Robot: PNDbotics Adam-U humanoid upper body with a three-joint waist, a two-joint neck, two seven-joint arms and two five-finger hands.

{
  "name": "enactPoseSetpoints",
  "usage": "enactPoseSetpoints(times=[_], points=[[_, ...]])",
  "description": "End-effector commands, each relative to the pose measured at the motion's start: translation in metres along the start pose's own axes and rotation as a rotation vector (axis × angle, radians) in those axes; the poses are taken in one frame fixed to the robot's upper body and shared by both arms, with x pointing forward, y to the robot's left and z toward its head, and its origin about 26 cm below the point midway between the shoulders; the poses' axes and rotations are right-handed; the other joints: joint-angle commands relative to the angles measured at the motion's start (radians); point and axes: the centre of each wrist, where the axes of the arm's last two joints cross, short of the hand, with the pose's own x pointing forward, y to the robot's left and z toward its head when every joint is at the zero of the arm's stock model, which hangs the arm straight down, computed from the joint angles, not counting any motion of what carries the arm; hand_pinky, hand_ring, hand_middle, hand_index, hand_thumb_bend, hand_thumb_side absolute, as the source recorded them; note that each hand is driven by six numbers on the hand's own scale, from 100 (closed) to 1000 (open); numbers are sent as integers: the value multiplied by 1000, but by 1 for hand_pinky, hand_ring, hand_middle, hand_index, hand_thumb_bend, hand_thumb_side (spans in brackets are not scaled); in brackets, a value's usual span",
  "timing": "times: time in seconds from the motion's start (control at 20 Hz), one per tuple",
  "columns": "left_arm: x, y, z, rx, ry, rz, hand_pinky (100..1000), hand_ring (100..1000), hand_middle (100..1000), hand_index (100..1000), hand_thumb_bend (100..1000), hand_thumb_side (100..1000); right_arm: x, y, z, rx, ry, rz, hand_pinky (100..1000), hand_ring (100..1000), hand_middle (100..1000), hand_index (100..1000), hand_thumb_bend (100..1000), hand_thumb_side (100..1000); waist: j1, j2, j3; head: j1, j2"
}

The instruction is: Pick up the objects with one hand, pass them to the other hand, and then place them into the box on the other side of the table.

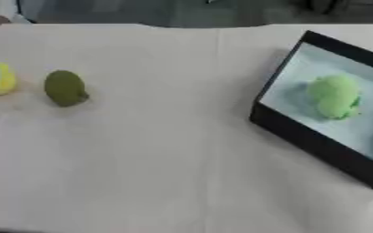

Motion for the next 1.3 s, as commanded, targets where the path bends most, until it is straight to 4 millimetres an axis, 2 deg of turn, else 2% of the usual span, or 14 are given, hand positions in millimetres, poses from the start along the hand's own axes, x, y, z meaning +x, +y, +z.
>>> enactPoseSetpoints(times=[0.05, 0.7, 0.95, 1.1, 1.3], points=[[-5, 14, 2, 88, 78, -59, 938, 916, 824, 889, 781, 100, 6, -5, -3, -17, -19, -5, 752, 788, 749, 685, 247, 256, -15, -18, -3, 10, -16], [-15, -4, -16, 189, 188, -74, 926, 900, 810, 891, 793, 100, 6, -1, -2, -8, -7, -30, 752, 789, 744, 683, 250, 263, -25, -3, -30, 56, -22], [-10, -21, -26, 176, 248, -96, 937, 914, 828, 909, 804, 100, 4, 1, -2, -12, 4, -34, 750, 786, 741, 681, 250, 267, -26, -3, -37, 67, -12], [-11, -29, -31, 135, 264, -91, 942, 919, 836, 926, 783, 100, 4, 2, -1, -9, 4, -43, 750, 786, 740, 680, 231, 272, -26, -1, -46, 78, -12], [-14, -34, -34, 137, 263, -59, 940, 914, 834, 932, 678, 100, 4, 4, -1, -6, 8, -50, 751, 785, 739, 680, 194, 282, -28, 3, -57, 91, -13]])
